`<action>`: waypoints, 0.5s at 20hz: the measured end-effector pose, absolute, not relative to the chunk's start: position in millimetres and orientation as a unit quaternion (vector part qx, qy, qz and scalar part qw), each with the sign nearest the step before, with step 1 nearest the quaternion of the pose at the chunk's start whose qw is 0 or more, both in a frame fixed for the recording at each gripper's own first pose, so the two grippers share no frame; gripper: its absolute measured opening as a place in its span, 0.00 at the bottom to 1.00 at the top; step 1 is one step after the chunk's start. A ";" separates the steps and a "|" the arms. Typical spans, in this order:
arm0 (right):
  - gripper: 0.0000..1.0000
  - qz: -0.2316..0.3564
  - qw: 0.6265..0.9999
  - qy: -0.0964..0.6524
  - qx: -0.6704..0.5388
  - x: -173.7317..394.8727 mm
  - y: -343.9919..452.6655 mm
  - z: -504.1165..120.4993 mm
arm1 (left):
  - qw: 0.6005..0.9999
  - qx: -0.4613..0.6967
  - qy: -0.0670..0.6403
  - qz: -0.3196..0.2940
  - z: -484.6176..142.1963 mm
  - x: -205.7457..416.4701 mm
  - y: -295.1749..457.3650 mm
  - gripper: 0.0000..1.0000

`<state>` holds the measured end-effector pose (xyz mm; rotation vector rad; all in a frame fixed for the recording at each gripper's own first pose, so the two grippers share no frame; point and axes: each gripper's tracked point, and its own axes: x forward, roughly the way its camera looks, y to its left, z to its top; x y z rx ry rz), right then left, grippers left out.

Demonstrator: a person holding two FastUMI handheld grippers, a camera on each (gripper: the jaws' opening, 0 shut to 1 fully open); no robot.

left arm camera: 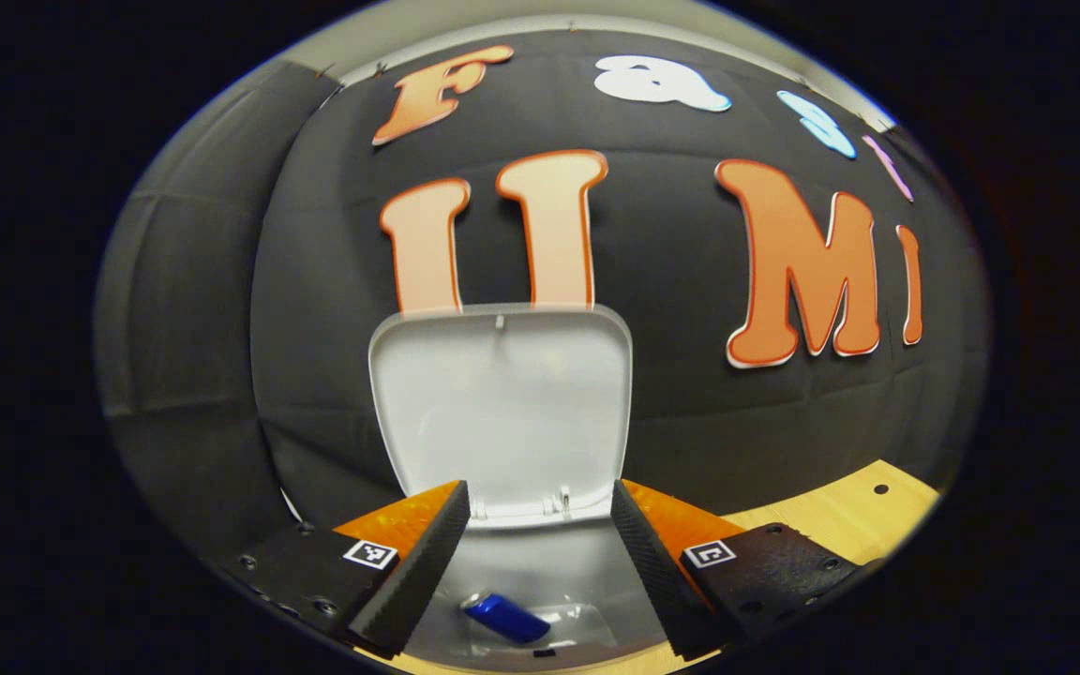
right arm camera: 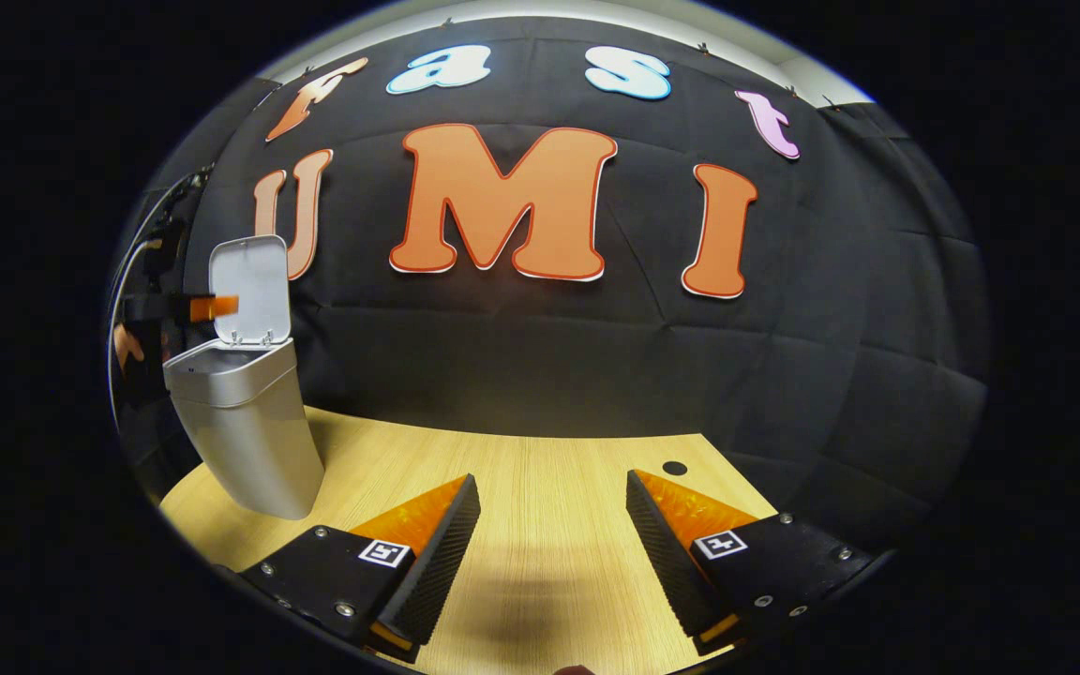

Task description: Press the lid of the desktop garbage bin to open it, pick up the crumpled paper on the desktop and throw it into the bin, then pick up the pop can on the desktop and drop it into the bin, and finally close the garbage bin lid.

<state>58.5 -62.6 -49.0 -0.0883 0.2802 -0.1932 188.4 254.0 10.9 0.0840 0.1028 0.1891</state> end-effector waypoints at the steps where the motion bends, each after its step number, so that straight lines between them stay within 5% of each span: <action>1: 0.94 -0.095 0.985 0.139 -0.042 58.5 -61.5 -48.2 | 0.995 0.036 0.031 0.088 39.0 190.4 249.7 0.94; 5: 0.94 -0.089 0.986 0.136 -0.037 59.6 -55.7 -46.9 | 0.996 0.006 0.002 0.089 129.5 217.9 263.7 0.93; 10: 0.94 -0.083 0.986 0.137 -0.035 55.4 -50.4 -49.6 | 0.993 -0.025 0.034 0.109 140.6 276.8 305.3 0.94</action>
